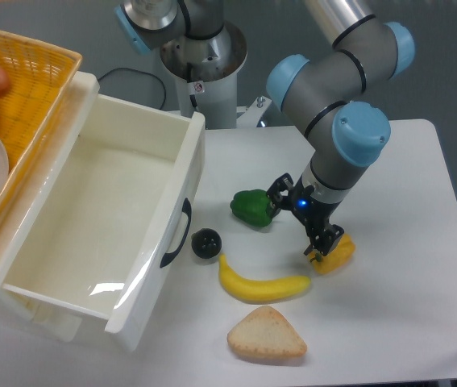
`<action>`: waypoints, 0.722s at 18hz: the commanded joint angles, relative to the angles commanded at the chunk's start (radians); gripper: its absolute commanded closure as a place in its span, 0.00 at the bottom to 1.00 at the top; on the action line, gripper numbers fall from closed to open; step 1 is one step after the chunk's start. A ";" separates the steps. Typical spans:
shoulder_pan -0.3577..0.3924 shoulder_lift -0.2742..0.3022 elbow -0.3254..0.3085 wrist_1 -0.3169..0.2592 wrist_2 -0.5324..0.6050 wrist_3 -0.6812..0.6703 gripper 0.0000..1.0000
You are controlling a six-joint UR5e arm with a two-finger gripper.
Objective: Pick up the yellow pepper
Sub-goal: 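Lower the open gripper around the yellow pepper beside the banana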
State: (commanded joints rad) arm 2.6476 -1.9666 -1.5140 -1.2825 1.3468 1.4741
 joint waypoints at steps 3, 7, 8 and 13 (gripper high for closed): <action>0.002 -0.003 0.000 -0.003 -0.005 0.015 0.00; -0.011 0.002 -0.008 0.008 0.002 0.032 0.00; -0.014 0.003 -0.012 0.026 0.002 0.034 0.00; -0.021 0.002 -0.017 0.095 0.000 0.035 0.00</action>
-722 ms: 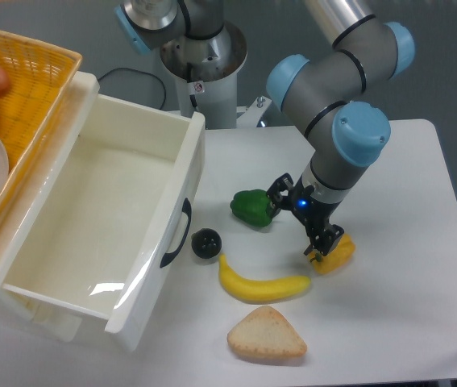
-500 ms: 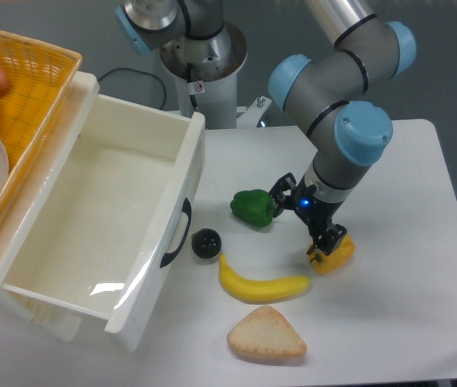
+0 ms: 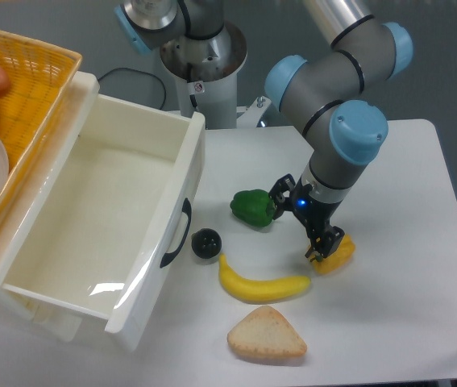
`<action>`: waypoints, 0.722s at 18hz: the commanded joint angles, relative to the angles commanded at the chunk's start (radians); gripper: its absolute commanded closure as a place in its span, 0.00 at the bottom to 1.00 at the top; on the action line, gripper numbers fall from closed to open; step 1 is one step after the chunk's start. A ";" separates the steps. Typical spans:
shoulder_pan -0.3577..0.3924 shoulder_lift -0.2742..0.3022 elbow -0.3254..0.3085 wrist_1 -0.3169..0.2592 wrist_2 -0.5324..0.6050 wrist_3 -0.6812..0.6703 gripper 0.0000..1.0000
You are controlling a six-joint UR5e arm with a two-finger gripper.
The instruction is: Pick up the yellow pepper
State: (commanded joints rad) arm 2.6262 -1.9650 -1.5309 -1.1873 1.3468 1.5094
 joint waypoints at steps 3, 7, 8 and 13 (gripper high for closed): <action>0.000 -0.002 -0.020 0.008 0.003 0.012 0.00; 0.000 -0.002 -0.021 0.009 0.084 0.159 0.00; -0.002 -0.005 -0.021 0.009 0.116 0.196 0.00; -0.006 -0.017 -0.014 0.009 0.143 0.244 0.00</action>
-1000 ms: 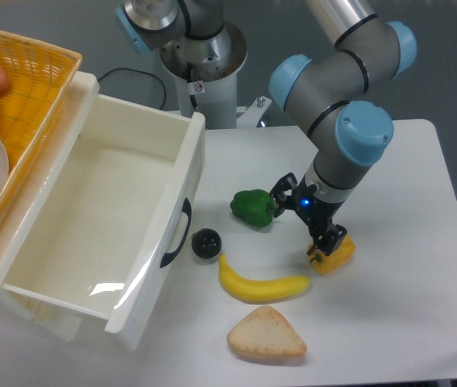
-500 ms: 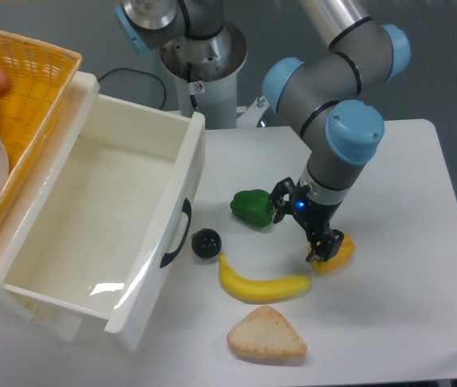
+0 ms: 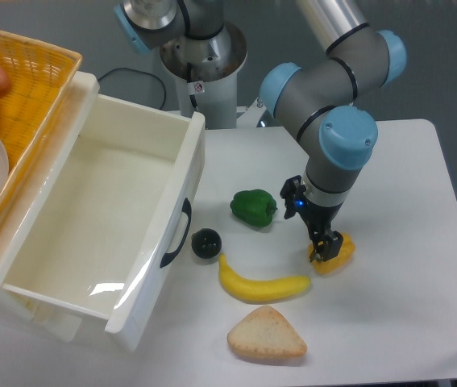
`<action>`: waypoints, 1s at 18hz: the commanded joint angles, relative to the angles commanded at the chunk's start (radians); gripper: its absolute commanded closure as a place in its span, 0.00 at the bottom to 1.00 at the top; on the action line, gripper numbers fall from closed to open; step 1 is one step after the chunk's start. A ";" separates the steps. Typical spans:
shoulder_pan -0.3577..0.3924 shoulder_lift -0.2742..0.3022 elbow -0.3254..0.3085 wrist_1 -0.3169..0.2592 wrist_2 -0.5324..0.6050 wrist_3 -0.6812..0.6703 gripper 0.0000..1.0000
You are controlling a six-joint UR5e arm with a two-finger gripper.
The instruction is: Pick up the yellow pepper
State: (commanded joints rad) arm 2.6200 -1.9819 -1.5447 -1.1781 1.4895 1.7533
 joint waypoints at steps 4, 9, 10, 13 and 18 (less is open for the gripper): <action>0.008 -0.014 0.008 0.008 -0.017 0.000 0.00; 0.012 -0.018 -0.015 0.035 -0.014 -0.021 0.00; 0.014 -0.015 -0.018 0.035 -0.014 -0.021 0.00; 0.015 -0.015 -0.020 0.040 -0.017 -0.029 0.00; 0.014 -0.023 -0.025 0.057 0.041 -0.015 0.00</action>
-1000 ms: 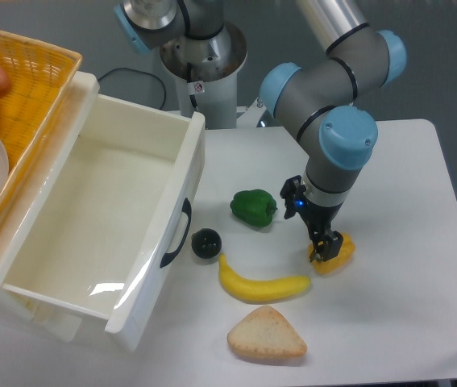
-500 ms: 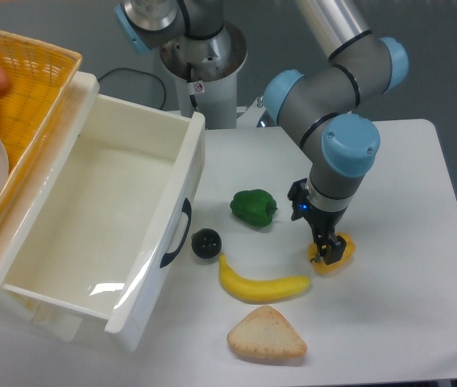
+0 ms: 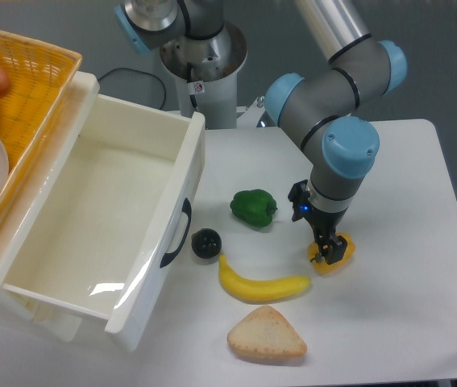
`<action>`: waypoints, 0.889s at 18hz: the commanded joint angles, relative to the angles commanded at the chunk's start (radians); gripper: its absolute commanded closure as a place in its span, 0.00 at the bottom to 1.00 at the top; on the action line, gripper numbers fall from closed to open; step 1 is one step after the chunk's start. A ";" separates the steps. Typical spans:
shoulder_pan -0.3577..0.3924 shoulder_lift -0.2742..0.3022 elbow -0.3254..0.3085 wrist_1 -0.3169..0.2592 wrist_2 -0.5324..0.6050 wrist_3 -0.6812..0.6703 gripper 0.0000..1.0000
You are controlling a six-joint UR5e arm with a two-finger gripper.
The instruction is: Pick up the yellow pepper
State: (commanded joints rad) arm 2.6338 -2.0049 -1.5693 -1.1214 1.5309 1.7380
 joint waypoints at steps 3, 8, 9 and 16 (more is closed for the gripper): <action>0.024 -0.012 0.000 0.006 0.000 0.080 0.00; 0.038 -0.040 0.000 0.044 -0.002 0.092 0.00; 0.038 -0.049 0.000 0.057 -0.002 0.092 0.00; 0.051 -0.080 -0.003 0.074 0.000 0.091 0.00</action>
State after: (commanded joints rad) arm 2.6845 -2.0846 -1.5723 -1.0477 1.5309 1.8285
